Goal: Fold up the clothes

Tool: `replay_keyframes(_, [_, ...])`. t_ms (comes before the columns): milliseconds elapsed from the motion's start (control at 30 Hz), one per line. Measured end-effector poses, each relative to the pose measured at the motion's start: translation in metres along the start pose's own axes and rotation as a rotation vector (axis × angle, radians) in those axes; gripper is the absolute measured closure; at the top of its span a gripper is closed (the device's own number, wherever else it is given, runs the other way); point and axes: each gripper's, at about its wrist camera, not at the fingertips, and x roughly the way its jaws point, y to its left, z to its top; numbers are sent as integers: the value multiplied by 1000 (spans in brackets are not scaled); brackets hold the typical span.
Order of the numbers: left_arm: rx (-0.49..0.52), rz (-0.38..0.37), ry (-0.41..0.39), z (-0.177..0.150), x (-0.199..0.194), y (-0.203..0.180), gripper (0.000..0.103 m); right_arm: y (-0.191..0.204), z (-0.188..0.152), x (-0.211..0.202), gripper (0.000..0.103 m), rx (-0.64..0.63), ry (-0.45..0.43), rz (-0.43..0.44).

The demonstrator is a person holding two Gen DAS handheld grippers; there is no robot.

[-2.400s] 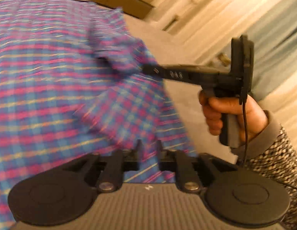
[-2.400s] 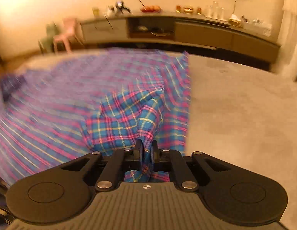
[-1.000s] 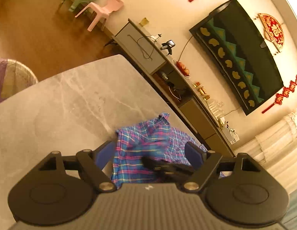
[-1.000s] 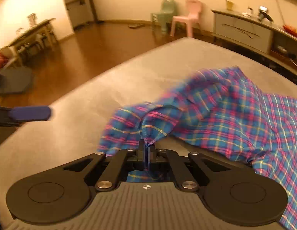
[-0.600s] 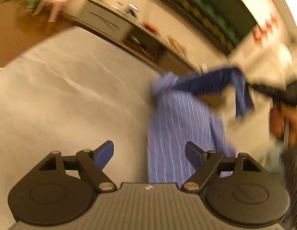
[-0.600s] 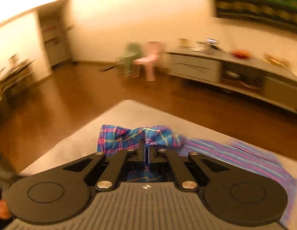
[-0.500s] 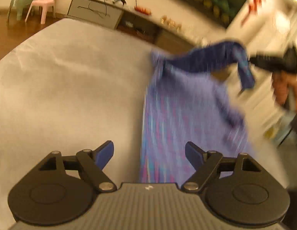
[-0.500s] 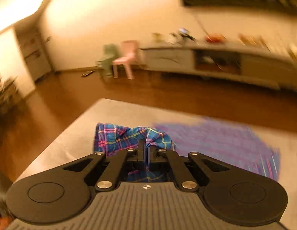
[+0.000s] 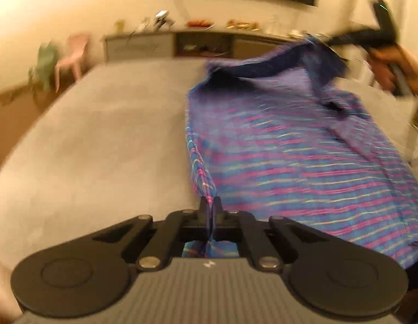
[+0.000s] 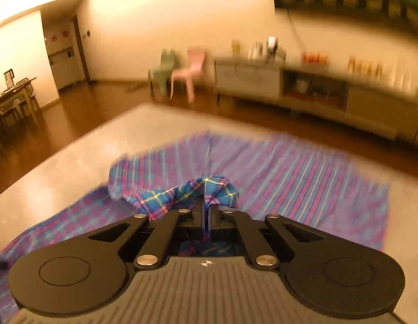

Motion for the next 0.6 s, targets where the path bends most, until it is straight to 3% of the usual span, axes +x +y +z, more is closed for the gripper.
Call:
replay_keyframes(67, [109,-30,-2,10,-9,-36,101,-4,17,-11,103,-52,-64,-51])
replay_keyframes(167, [175,-128,66,13,4,-77,99,-37,24,-34,103,-51,-99,-178])
replay_keyframes(267, [214,-183,142,4,30,-101,82,-57,4,-24,103,-40,-31,-230])
replay_keyframes(333, [199,-183,175,-4,38,-102,80,-70,-10,-15,103,-33,20,-259])
replay_keyframes(400, [174,-230,172,-9,30,-95,70,-73,-26,-12,103,-35,75,-264])
replay_keyframes(500, [99,-285,99,-6,3,-66,55,-75,-40,5,103,-31,117,-276])
replay_keyframes(600, [-7,-297,41,4,-10,-37,48,-72,-38,3,103,4,120,-272])
